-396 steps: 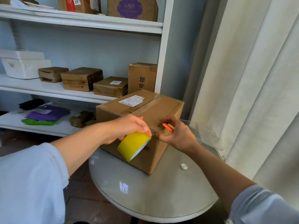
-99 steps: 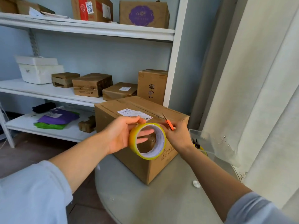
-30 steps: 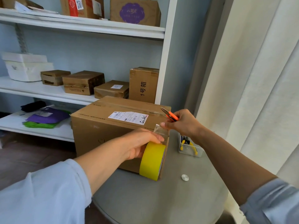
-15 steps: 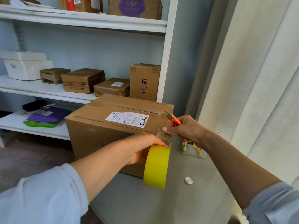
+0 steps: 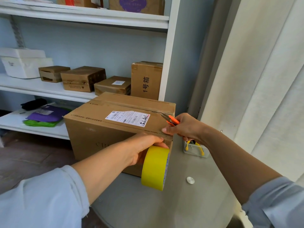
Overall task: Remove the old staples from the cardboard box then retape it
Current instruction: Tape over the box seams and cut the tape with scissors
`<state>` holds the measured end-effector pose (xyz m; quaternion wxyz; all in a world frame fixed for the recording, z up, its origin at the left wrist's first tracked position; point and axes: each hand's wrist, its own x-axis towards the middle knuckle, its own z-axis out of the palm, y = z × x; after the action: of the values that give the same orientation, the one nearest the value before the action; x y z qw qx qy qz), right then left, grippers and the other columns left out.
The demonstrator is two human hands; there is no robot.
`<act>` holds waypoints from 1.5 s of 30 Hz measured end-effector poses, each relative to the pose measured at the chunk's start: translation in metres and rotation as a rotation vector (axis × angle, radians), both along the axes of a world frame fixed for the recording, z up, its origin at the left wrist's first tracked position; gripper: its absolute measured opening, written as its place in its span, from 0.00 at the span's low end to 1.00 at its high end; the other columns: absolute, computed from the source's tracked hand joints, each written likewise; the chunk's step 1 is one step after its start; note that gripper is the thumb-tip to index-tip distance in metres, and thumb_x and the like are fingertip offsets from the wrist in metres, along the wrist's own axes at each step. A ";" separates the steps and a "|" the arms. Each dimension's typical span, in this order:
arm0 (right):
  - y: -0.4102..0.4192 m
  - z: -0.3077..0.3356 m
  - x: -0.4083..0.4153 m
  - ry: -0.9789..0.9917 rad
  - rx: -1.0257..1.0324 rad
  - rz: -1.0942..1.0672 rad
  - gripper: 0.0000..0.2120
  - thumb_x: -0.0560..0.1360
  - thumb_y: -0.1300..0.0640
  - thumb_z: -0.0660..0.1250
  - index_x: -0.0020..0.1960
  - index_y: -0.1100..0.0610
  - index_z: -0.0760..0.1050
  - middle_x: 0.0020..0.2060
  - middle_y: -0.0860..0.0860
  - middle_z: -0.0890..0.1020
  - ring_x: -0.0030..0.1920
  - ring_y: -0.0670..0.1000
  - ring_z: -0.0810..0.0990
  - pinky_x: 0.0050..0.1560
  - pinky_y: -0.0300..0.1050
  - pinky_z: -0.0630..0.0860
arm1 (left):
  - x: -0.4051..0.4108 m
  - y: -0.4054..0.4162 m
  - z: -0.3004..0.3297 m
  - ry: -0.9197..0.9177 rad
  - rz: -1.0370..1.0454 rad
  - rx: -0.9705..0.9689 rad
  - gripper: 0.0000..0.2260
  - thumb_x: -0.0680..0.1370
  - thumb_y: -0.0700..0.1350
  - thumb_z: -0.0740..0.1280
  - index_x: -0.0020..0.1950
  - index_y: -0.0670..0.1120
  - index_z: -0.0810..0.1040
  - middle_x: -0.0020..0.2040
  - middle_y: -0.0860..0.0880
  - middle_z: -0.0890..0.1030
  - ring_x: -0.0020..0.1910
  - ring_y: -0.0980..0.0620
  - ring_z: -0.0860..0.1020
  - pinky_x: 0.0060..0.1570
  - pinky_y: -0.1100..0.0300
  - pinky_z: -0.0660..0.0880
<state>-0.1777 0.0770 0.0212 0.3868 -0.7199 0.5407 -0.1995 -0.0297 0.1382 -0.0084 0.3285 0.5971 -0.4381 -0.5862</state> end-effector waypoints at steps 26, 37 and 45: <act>0.003 -0.012 -0.016 -0.109 0.114 0.066 0.09 0.75 0.51 0.70 0.52 0.53 0.75 0.32 0.50 0.74 0.31 0.46 0.69 0.26 0.36 0.65 | -0.003 0.000 -0.004 0.020 0.048 0.011 0.11 0.76 0.48 0.69 0.35 0.46 0.82 0.33 0.47 0.81 0.34 0.50 0.77 0.35 0.61 0.73; 0.010 -0.019 -0.015 -0.208 0.120 0.028 0.08 0.74 0.55 0.70 0.52 0.51 0.75 0.30 0.51 0.73 0.30 0.46 0.67 0.27 0.37 0.62 | -0.002 -0.001 -0.009 0.033 0.047 -0.002 0.10 0.76 0.47 0.69 0.36 0.45 0.82 0.35 0.48 0.81 0.37 0.50 0.78 0.40 0.60 0.74; 0.015 0.004 -0.035 -0.154 0.246 0.017 0.24 0.76 0.37 0.60 0.49 0.59 0.75 0.30 0.49 0.72 0.25 0.44 0.63 0.23 0.35 0.59 | -0.003 0.004 -0.009 0.098 0.013 0.041 0.04 0.75 0.43 0.70 0.41 0.45 0.82 0.41 0.47 0.83 0.42 0.50 0.80 0.47 0.56 0.76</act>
<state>-0.2122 0.0916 0.0247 0.5142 -0.6543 0.5234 -0.1831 -0.0332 0.1422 -0.0174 0.3410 0.5770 -0.4054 -0.6216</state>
